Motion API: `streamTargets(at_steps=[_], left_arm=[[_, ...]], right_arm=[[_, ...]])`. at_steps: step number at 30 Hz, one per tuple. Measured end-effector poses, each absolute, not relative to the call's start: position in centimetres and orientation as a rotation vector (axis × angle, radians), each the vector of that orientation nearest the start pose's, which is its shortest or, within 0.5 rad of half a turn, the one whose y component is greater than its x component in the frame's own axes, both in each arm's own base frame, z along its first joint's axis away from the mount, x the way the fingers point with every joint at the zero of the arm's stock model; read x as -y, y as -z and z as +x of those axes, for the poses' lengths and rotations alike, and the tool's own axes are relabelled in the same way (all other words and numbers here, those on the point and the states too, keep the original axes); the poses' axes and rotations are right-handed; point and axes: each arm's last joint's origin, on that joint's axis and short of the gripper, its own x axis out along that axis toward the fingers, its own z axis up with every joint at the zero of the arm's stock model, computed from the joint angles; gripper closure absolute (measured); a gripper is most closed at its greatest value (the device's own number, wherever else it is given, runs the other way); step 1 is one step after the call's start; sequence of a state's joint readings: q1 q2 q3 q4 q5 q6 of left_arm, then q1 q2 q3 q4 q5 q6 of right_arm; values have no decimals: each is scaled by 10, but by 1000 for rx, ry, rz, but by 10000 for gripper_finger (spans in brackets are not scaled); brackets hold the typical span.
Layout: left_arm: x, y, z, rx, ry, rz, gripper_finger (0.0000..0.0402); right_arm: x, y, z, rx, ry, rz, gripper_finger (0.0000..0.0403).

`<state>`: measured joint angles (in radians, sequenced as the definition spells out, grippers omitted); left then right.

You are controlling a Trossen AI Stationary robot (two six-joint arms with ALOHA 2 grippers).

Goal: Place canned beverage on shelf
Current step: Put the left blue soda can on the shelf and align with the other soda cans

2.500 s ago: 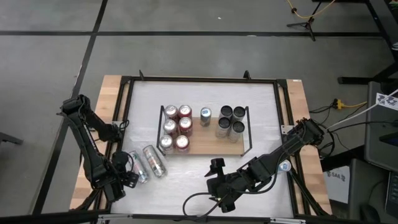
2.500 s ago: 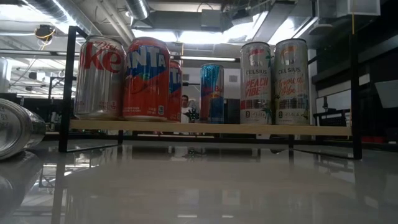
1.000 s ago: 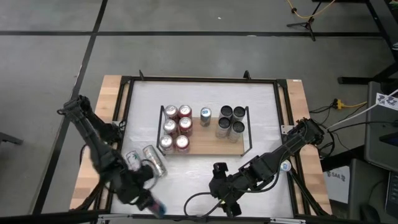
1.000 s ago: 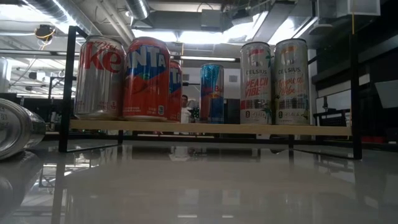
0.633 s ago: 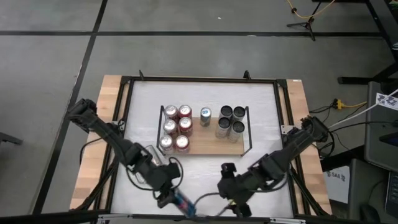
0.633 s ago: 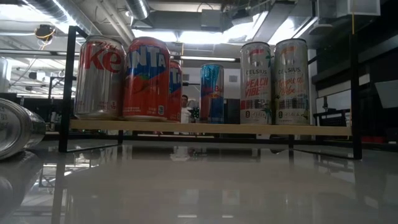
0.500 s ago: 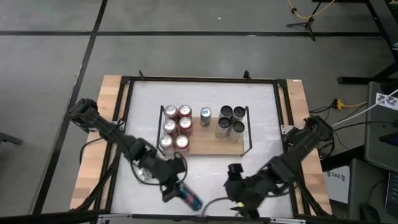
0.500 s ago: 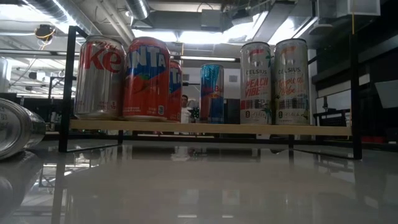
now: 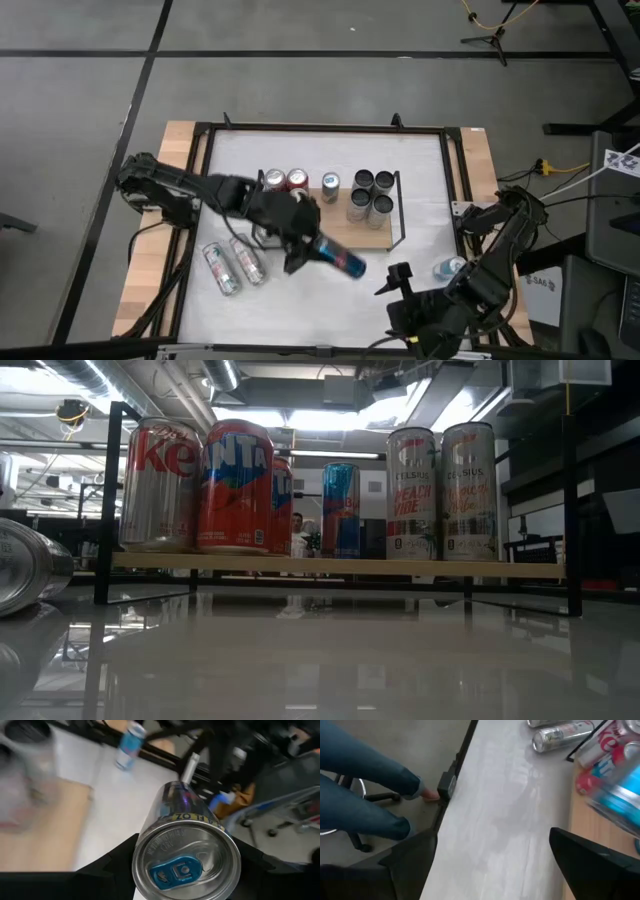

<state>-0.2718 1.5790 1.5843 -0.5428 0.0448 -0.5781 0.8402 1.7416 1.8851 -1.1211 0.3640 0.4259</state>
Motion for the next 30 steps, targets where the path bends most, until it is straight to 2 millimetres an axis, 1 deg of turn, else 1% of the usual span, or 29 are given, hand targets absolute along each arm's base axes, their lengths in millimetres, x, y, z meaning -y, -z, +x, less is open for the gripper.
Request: streamTargets(at_steps=[5, 7, 11, 14, 18, 23, 30], left_arm=[[63, -397, 339, -574, 96, -407, 184], [52, -401, 337, -593, 82, -379, 183], [34, -405, 338, -651, 66, -335, 183], [23, -401, 343, -738, 46, -275, 183], [12, -385, 358, -875, 44, -181, 183], [10, -359, 378, -1044, 87, -57, 183], [8, -331, 396, -1141, 133, 24, 183]], right_arm=[[-252, -379, 247, -860, -218, -169, 22], [-251, -379, 248, -858, -210, -169, 22], [-247, -379, 251, -859, -195, -165, 22], [-245, -379, 254, -858, -185, -160, 22], [-241, -379, 258, -858, -168, -155, 22], [-237, -379, 261, -857, -152, -150, 22], [-236, -379, 262, -859, -146, -150, 22]])
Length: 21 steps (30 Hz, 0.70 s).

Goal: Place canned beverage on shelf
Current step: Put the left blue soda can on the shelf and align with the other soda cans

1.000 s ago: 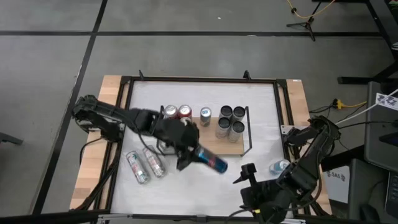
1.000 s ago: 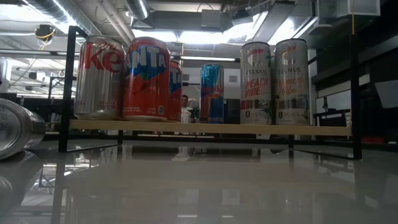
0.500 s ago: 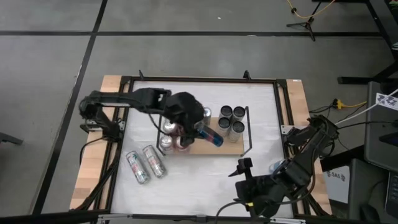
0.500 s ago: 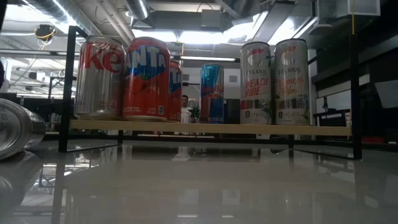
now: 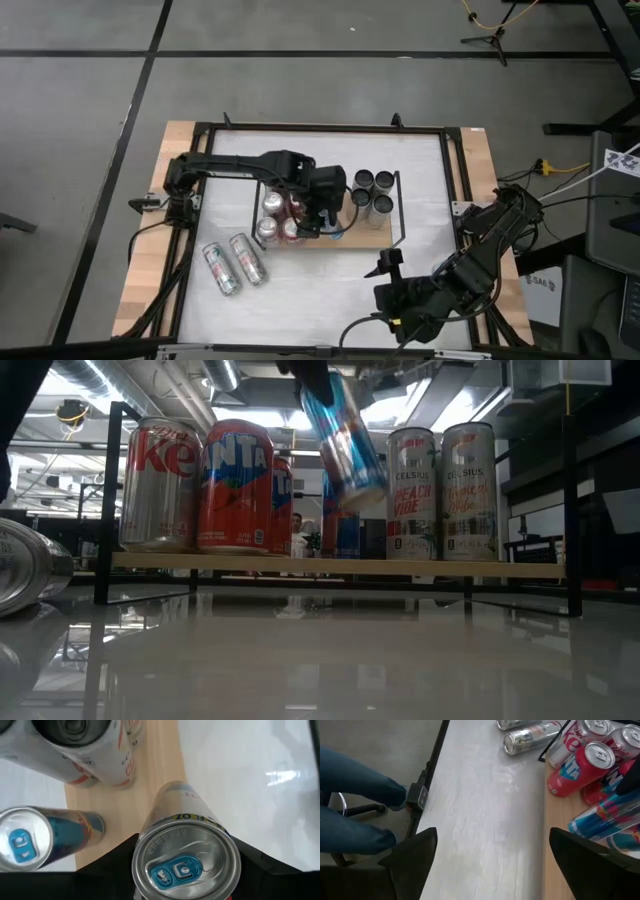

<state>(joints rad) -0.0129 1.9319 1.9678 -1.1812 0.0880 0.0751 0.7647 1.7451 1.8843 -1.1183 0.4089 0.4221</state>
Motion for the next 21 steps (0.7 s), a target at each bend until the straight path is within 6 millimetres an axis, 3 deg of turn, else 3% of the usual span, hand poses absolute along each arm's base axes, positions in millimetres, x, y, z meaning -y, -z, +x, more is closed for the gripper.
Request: streamTargets(at_steps=[9, 21], left_arm=[[3, -309, 407, -1212, 114, 67, 183], [0, -297, 411, -1260, 21, 136, 183]], right_arm=[[-236, -379, 263, -857, -146, -150, 22], [-237, -379, 263, -848, -148, -143, 22]])
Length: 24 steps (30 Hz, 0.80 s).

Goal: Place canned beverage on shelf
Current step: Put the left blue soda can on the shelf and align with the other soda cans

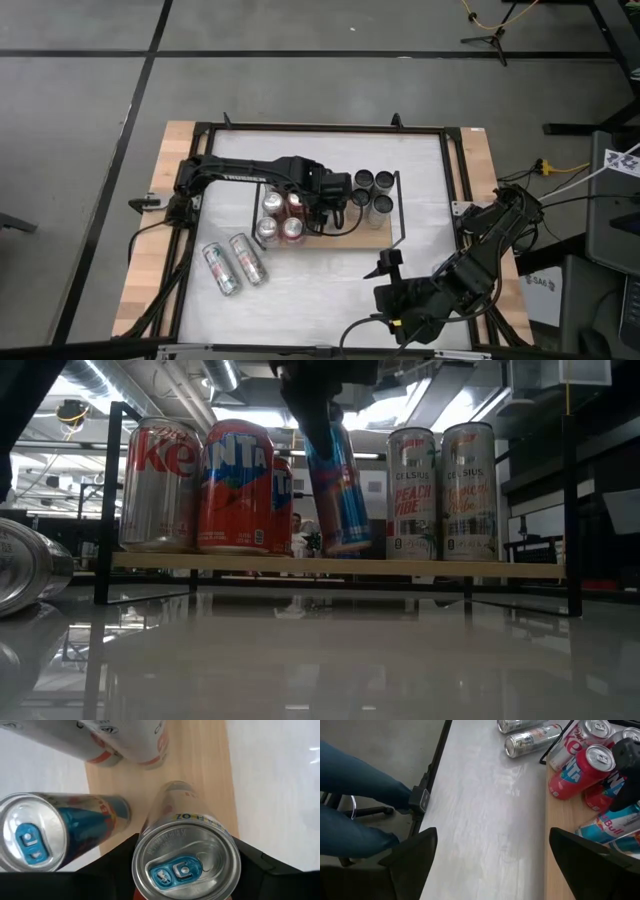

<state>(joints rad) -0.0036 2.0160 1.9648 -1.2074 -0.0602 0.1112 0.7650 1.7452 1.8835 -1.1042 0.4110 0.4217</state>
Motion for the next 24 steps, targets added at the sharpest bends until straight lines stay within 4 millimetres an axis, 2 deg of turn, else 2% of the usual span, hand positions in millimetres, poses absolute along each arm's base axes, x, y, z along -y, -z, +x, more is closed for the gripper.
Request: streamTargets(at_steps=[24], left_arm=[[1, -285, 416, -1305, 24, 151, 183]], right_arm=[[-237, -379, 264, -844, -149, -141, 22]])
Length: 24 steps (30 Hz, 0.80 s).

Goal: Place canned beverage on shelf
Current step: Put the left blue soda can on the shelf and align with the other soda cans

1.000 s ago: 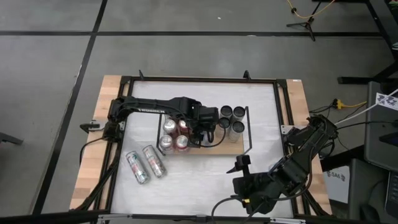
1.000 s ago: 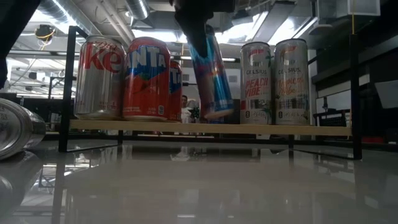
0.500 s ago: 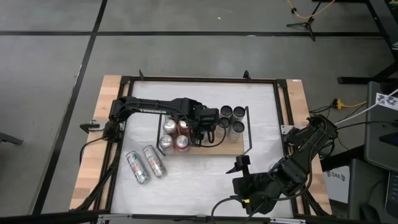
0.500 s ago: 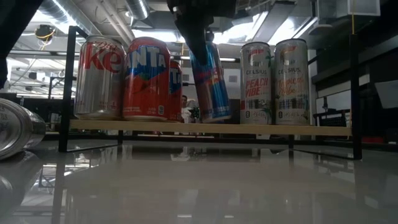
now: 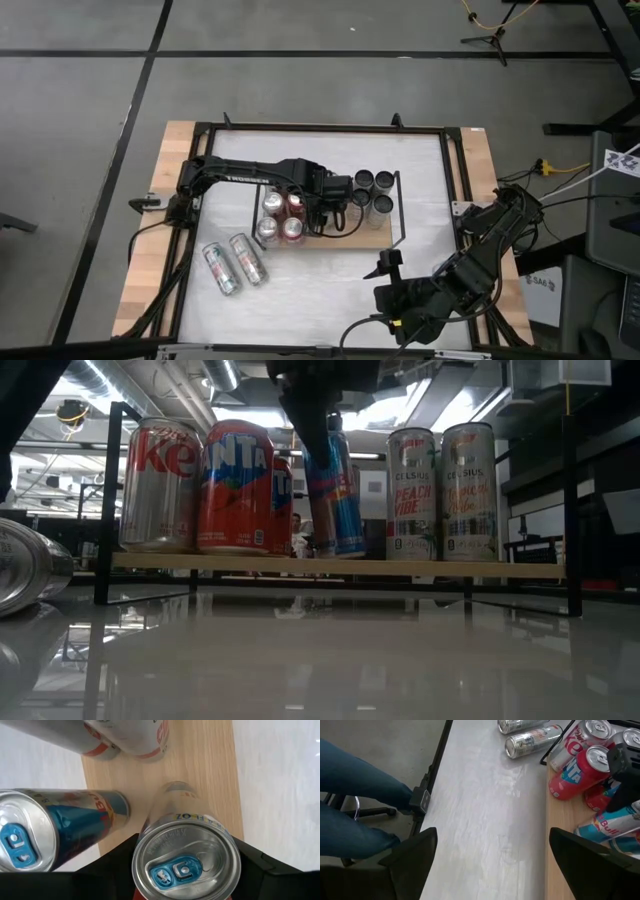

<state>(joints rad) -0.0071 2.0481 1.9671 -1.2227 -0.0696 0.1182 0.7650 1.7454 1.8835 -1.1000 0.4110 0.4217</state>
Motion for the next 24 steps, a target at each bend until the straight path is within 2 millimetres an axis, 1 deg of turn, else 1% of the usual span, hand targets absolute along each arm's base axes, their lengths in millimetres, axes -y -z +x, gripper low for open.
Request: streamTargets(at_steps=[6, 14, 24], left_arm=[[1, -284, 417, -1300, 28, 157, 181], [1, -284, 420, -1275, 20, 149, 162], [1, -283, 423, -1251, -4, 118, 159]], right_arm=[[-237, -379, 264, -844, -149, -141, 22], [-237, -379, 263, -845, -150, -141, 22], [-237, -379, 263, -846, -151, -141, 22]])
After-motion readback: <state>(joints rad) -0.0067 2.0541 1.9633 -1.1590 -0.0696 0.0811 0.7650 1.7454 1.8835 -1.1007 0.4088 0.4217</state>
